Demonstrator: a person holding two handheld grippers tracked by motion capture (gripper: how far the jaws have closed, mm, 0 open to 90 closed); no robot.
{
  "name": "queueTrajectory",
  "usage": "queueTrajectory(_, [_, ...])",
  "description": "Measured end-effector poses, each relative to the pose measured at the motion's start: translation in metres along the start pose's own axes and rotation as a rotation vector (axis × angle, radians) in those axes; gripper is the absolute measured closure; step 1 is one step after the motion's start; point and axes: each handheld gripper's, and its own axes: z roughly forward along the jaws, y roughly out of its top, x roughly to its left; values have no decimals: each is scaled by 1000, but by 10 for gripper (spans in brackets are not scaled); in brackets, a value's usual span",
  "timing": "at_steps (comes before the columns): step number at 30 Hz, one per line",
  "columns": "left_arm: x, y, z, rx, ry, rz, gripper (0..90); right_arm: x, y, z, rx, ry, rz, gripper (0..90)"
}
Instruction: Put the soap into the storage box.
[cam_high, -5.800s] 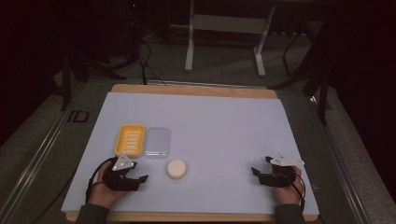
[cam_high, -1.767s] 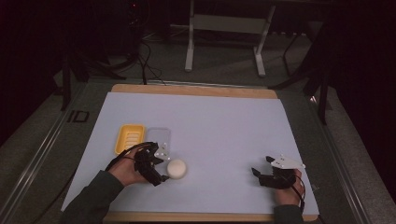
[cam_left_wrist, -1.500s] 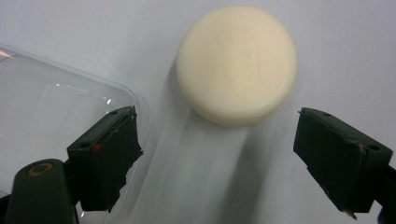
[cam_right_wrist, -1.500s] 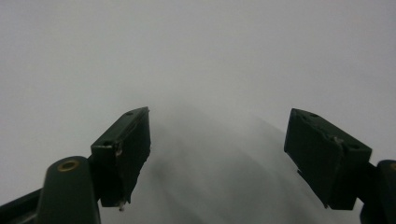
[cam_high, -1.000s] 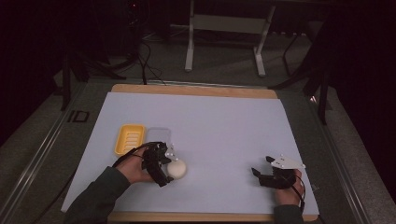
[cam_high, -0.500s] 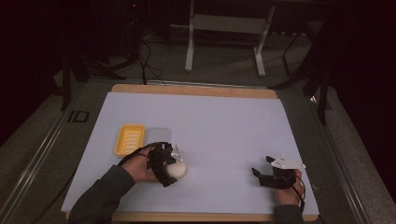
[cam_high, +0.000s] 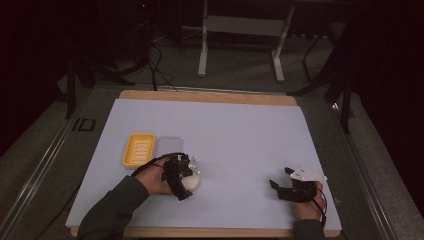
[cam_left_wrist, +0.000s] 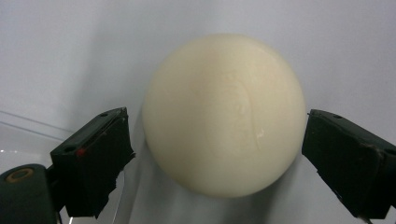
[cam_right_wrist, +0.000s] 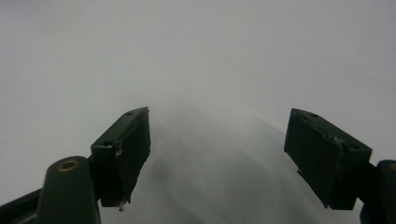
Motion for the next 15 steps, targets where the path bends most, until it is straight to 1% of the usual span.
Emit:
queueTrajectory(2, [0, 1, 1, -6, -6, -1, 108, 0, 0, 0, -1, 0, 0, 225])
queueTrajectory(6, [1, 3, 3, -2, -10, 0, 122, 0, 0, 0, 0, 0, 0, 225])
queueTrajectory(9, [1, 5, 4, 5, -13, 6, 141, 0, 0, 0, -1, 0, -1, 225])
queueTrajectory(10, [0, 7, 5, 16, -18, 9, 146, 0, 0, 0, 0, 1, -1, 225])
queueTrajectory(12, [0, 7, 5, 16, -18, 9, 146, 0, 0, 0, 0, 1, -1, 225])
queueTrajectory(13, [0, 8, 5, 26, -15, 20, 146, 0, 0, 0, 0, 1, -1, 225])
queueTrajectory(15, [0, 10, 5, 30, -15, 21, 148, 0, 0, 0, 0, 1, 0, 225])
